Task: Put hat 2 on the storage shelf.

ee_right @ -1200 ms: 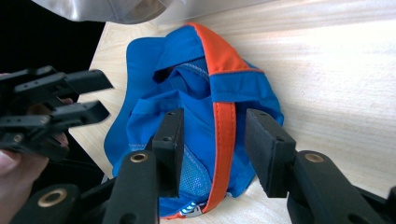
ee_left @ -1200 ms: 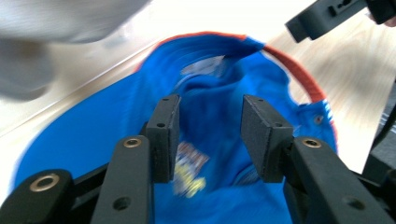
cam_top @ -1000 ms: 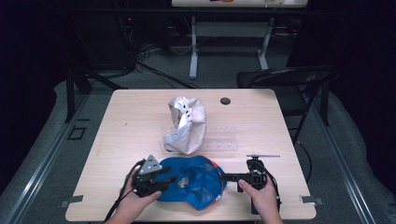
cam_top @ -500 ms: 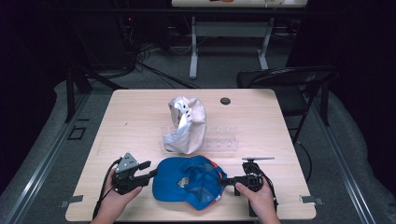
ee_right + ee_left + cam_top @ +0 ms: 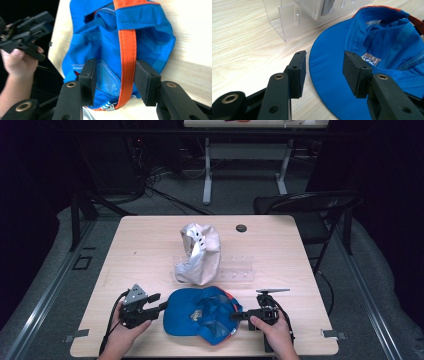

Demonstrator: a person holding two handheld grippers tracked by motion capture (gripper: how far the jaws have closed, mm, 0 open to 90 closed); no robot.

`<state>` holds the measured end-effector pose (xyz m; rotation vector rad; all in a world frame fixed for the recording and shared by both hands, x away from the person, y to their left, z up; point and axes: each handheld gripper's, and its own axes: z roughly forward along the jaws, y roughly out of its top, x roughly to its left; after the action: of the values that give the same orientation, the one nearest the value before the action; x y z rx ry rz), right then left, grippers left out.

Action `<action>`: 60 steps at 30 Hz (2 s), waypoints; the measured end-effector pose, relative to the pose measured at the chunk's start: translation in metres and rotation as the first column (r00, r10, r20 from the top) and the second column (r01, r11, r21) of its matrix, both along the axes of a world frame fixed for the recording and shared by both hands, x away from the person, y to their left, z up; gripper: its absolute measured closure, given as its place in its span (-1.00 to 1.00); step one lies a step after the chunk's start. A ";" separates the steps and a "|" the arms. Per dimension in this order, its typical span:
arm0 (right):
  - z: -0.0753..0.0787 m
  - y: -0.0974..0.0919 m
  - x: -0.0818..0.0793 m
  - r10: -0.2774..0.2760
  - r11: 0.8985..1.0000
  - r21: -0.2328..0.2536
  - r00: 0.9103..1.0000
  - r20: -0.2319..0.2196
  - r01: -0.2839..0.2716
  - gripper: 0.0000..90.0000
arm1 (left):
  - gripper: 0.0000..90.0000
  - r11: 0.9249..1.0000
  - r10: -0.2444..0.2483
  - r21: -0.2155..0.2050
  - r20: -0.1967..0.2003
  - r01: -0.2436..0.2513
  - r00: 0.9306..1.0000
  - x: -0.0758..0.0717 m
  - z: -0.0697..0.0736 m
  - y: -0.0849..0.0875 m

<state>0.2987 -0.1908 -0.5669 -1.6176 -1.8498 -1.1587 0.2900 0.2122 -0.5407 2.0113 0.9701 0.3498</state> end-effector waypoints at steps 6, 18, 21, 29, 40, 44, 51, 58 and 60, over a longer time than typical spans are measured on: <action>0.005 -0.003 0.000 0.002 1.000 0.020 1.000 -0.009 -0.002 0.31 | 0.20 1.000 -0.001 -0.001 -0.004 0.001 1.000 0.000 -0.001 -0.001; 0.009 -0.005 0.000 -0.007 1.000 0.025 0.999 -0.040 0.008 0.57 | 0.20 1.000 -0.002 -0.001 -0.011 0.002 1.000 -0.001 -0.001 -0.002; 0.010 -0.006 0.000 -0.014 1.000 0.015 0.999 -0.052 0.015 0.70 | 0.20 1.000 -0.003 -0.001 -0.010 0.003 1.000 -0.001 -0.001 -0.002; 0.021 -0.010 0.001 -0.040 0.999 -0.014 0.998 -0.044 0.039 0.72 | 0.20 1.000 0.002 -0.003 0.001 -0.002 1.000 -0.003 0.000 -0.003; 0.036 -0.019 0.006 -0.057 0.998 0.031 0.996 -0.071 0.060 0.72 | 0.20 1.000 -0.002 0.003 -0.001 0.002 1.000 -0.004 0.000 -0.004; 0.049 -0.021 0.011 -0.051 0.999 -0.007 0.996 -0.069 0.051 0.72 | 0.19 1.000 -0.011 0.007 0.002 0.011 1.000 -0.004 0.000 -0.004; 0.068 -0.026 0.018 -0.038 0.998 -0.053 0.997 -0.070 0.034 0.72 | 0.19 1.000 -0.008 0.004 0.004 0.008 1.000 -0.005 0.000 -0.004; 0.082 -0.036 0.022 -0.040 0.999 -0.036 0.995 -0.093 0.037 0.72 | 0.19 1.000 -0.010 0.005 0.002 0.010 1.000 -0.005 0.000 -0.004; 0.087 -0.037 0.024 -0.053 0.998 -0.031 0.994 -0.094 0.050 0.72 | 0.19 1.000 -0.010 0.005 0.002 0.010 1.000 -0.005 0.000 -0.005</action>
<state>0.3223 -0.2276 -0.4797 -1.7153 -1.7828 -1.0622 0.2852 0.2077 -0.5409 2.0193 0.9590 0.3489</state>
